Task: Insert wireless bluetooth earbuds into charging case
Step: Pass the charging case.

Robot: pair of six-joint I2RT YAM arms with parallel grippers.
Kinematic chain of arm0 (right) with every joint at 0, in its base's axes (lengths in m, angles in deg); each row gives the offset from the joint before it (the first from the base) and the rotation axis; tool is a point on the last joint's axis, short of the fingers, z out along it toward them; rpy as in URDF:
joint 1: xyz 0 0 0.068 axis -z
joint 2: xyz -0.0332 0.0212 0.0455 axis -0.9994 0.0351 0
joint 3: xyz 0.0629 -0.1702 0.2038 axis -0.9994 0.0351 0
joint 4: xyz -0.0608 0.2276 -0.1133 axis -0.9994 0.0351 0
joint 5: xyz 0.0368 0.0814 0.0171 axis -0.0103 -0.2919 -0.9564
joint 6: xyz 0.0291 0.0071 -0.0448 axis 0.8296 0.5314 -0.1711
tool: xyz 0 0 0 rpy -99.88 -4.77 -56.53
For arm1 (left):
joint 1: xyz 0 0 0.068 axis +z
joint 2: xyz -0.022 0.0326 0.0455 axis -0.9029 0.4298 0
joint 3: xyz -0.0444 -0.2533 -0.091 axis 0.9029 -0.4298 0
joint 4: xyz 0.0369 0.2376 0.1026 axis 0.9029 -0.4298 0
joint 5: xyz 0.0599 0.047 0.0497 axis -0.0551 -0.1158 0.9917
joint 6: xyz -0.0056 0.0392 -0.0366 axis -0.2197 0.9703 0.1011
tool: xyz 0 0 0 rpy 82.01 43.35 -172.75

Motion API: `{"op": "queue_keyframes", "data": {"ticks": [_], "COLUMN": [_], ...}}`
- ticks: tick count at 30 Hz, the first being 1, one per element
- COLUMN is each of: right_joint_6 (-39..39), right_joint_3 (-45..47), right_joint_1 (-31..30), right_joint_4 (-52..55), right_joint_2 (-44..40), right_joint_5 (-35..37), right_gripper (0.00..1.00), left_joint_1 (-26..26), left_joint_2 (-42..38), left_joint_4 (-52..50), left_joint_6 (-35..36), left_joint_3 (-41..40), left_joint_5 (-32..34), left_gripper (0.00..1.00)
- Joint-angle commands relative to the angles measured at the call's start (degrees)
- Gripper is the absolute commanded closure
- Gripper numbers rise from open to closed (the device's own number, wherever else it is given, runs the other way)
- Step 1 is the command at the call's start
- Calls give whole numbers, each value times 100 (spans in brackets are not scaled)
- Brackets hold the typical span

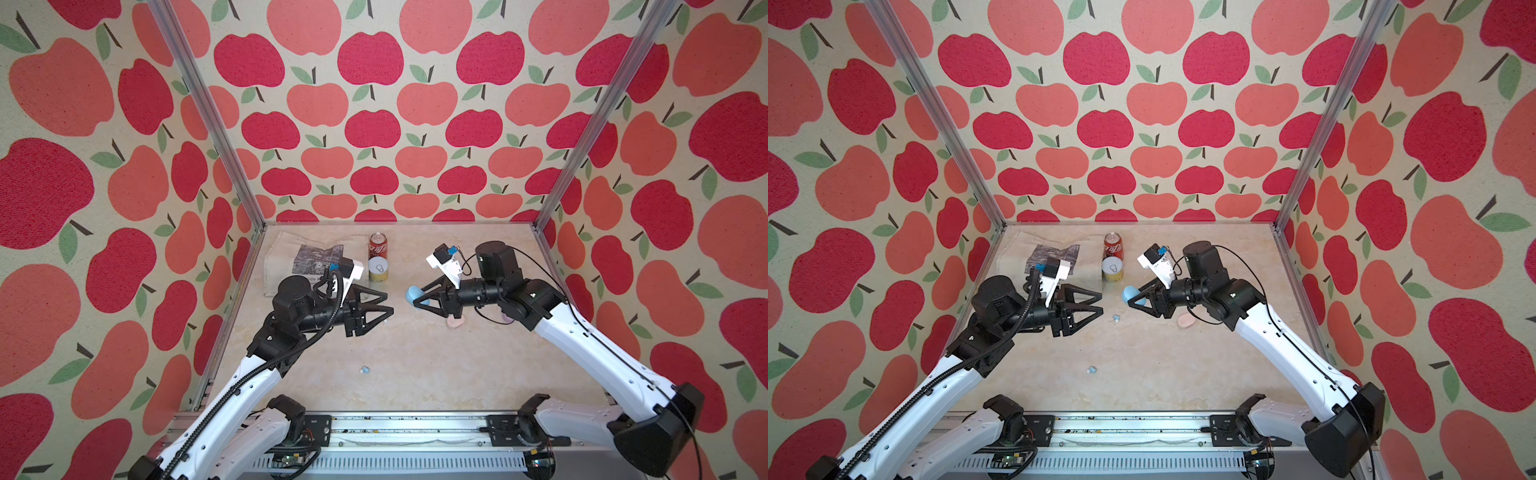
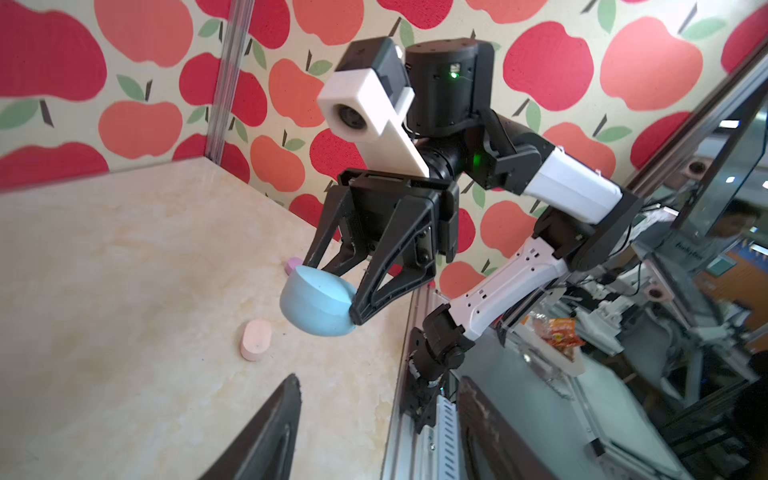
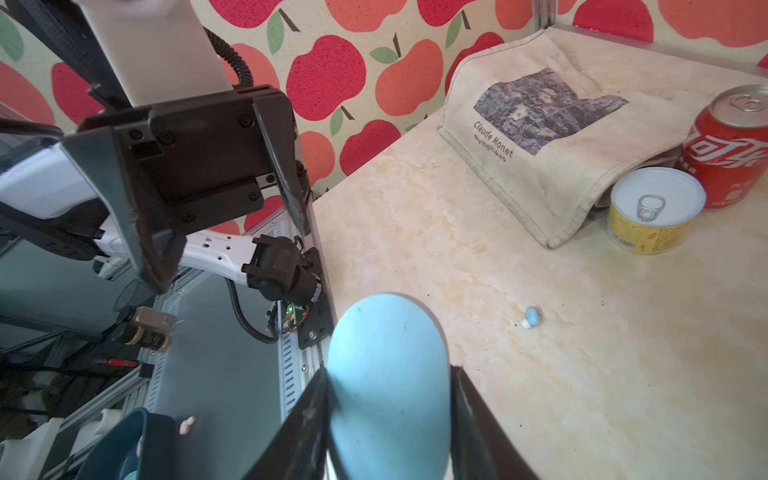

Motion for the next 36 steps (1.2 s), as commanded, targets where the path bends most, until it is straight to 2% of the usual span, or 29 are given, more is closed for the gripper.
{"op": "queue_keyframes", "data": {"ticks": [1, 7, 19, 27, 34, 36], "right_joint_6": [-291, -569, -691, -677, -510, -433], "right_joint_3": [-359, -656, -813, -842, -744, -695], "right_joint_1": [22, 11, -146, -200, -209, -207], "right_joint_4": [735, 1278, 1318, 1255, 1067, 955], "right_joint_2": [139, 354, 494, 527, 534, 516], "right_joint_5": [-884, -1210, -1100, -1068, -971, -871], "right_gripper": [95, 95, 96, 96, 96, 91], "left_joint_1": [-39, -208, -668, -767, -872, -889], "left_joint_2": [86, 656, 1406, 1559, 1554, 1559], "left_joint_4": [-331, -665, -250, -415, -478, -498], "left_joint_6": [1904, 2359, 2041, 2030, 2051, 2065], "left_joint_3": [20, 431, 840, 972, 1004, 995], "left_joint_5": [-227, -662, -1060, -1229, -1207, -1162], "left_gripper": [37, 37, 41, 60, 82, 92]}}
